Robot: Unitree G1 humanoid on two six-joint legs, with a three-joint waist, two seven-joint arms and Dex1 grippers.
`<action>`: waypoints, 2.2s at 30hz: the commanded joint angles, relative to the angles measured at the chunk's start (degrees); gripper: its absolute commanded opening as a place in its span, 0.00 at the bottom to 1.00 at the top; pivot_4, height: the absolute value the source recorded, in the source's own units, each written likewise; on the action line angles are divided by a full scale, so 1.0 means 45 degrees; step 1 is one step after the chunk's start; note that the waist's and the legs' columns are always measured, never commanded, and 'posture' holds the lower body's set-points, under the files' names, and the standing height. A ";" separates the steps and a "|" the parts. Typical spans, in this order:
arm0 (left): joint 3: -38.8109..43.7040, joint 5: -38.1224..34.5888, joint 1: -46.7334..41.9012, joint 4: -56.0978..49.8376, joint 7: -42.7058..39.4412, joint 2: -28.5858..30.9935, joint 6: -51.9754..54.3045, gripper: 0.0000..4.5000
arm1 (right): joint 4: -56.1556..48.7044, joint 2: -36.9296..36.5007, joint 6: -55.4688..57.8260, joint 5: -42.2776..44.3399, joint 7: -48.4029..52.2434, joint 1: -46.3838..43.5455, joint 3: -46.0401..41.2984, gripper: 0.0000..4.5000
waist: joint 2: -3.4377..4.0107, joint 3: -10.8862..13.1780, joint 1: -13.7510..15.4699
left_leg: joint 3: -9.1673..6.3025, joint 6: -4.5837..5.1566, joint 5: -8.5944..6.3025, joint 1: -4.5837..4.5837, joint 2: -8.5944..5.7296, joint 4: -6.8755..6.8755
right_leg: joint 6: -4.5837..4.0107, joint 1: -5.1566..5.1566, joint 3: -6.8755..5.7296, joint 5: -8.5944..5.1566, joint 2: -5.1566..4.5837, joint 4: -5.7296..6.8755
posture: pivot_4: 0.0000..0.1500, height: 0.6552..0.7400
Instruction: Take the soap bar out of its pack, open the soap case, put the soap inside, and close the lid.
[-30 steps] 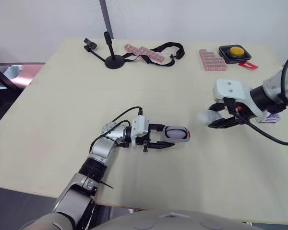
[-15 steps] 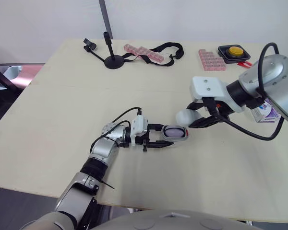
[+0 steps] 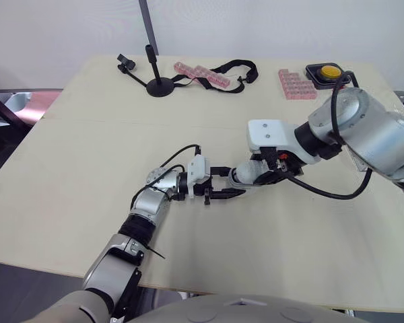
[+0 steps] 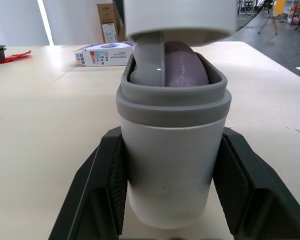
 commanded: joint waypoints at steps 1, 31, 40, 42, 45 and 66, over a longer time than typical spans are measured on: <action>0.0166 0.0071 -0.0115 -0.0020 0.0032 0.0017 -0.0118 0.41 | 0.0103 0.0086 -0.0262 -0.0441 -0.0085 -0.0567 0.0114 0.43 | -0.0001 0.0000 0.0003 | 0.0000 -0.0001 0.0000 0.0001 0.0000 0.0000 | 0.0000 0.0000 -0.0001 0.0000 0.0000 0.0000 | 1.00 0.72; 0.0192 0.0298 -0.0107 0.0048 0.0172 -0.0113 0.0003 0.41 | -0.0039 0.0746 0.0859 -0.0250 -0.0201 -0.0882 0.1074 0.43 | -0.0017 -0.0015 -0.0002 | 0.0001 -0.0002 0.0001 0.0011 0.0001 0.0009 | 0.0000 0.0002 0.0003 0.0000 -0.0003 0.0020 | 1.00 0.72; 0.0194 0.0311 -0.0099 0.0013 0.0212 -0.0111 0.0019 0.41 | 0.0067 0.0833 0.0859 -0.0247 -0.0209 -0.0946 0.1325 0.43 | -0.0033 -0.0031 -0.0002 | 0.0002 -0.0003 0.0001 0.0015 0.0000 0.0012 | 0.0000 0.0003 0.0003 0.0001 -0.0004 0.0026 | 1.00 0.72; 0.0187 0.0316 -0.0095 0.0013 0.0217 -0.0114 0.0017 0.41 | 0.0149 0.0852 0.0812 -0.0310 -0.0256 -0.0942 0.1401 0.43 | -0.0040 -0.0037 -0.0003 | 0.0002 -0.0003 0.0001 0.0017 0.0000 0.0013 | 0.0000 0.0005 0.0003 0.0001 -0.0004 0.0027 | 1.00 0.72; 0.0189 0.0315 -0.0091 -0.0009 0.0224 -0.0104 0.0039 0.41 | 0.0266 0.0889 0.0741 -0.0363 -0.0302 -0.0943 0.1452 0.43 | -0.0041 -0.0039 -0.0007 | 0.0002 -0.0003 0.0001 0.0020 0.0000 0.0013 | 0.0000 0.0007 0.0004 0.0001 -0.0005 0.0027 | 1.00 0.72; 0.0153 0.0299 0.0012 -0.0101 0.0260 -0.0087 0.0152 0.41 | 0.0521 0.0863 0.0369 -0.0520 -0.0362 -0.0853 0.1548 0.98 | -0.0042 -0.0041 0.0003 | 0.0002 -0.0008 0.0003 0.0018 0.0000 0.0015 | 0.0000 0.0007 0.0000 0.0001 -0.0004 0.0029 | 1.00 0.72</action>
